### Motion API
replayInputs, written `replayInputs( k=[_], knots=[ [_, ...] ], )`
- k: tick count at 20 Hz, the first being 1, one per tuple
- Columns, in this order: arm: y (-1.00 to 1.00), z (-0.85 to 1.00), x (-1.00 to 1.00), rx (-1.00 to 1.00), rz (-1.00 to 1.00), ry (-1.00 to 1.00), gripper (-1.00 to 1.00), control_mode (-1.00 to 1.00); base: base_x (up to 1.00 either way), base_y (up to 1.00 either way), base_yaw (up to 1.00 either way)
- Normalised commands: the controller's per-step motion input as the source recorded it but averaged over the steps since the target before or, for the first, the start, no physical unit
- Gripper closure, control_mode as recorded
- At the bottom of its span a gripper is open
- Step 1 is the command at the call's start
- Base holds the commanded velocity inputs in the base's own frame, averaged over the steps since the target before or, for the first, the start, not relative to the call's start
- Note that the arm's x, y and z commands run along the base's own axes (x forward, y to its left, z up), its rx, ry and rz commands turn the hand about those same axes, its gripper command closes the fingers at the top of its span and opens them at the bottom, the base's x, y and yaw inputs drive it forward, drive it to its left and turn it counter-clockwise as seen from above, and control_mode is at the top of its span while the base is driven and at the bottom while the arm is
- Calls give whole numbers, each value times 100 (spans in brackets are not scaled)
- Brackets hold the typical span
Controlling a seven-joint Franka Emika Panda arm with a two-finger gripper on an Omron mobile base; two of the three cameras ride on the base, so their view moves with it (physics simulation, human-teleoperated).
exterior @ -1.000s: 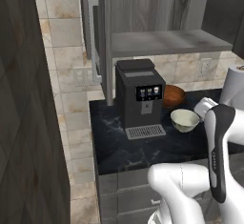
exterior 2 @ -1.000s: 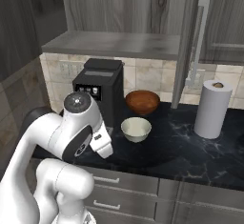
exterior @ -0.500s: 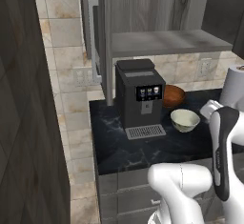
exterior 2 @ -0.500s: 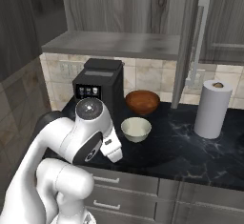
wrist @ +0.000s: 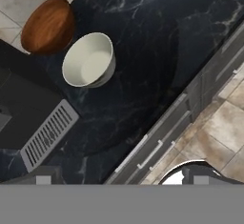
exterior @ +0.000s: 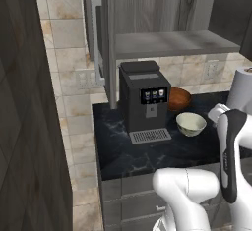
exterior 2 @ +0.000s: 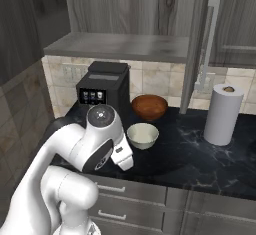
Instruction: Pick up the bowls on the counter and stack them on top of one another in the open cabinet. Place the smaller bowl on top of the larger bowl.
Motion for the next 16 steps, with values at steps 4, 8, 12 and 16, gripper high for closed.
replayInputs(
  k=[4, 8, 12, 16],
  knots=[
    [-2, -3, 14, 0, 0, 0, -100, -100, 0, 0, 0],
    [-4, -5, 15, 0, 0, 0, -100, -100, 0, 0, 0],
    [-4, -8, 13, 0, 0, 0, -100, -100, 0, 0, 0],
    [-4, -14, 11, 0, 0, 0, -100, -100, 0, 0, 0]
  ],
)
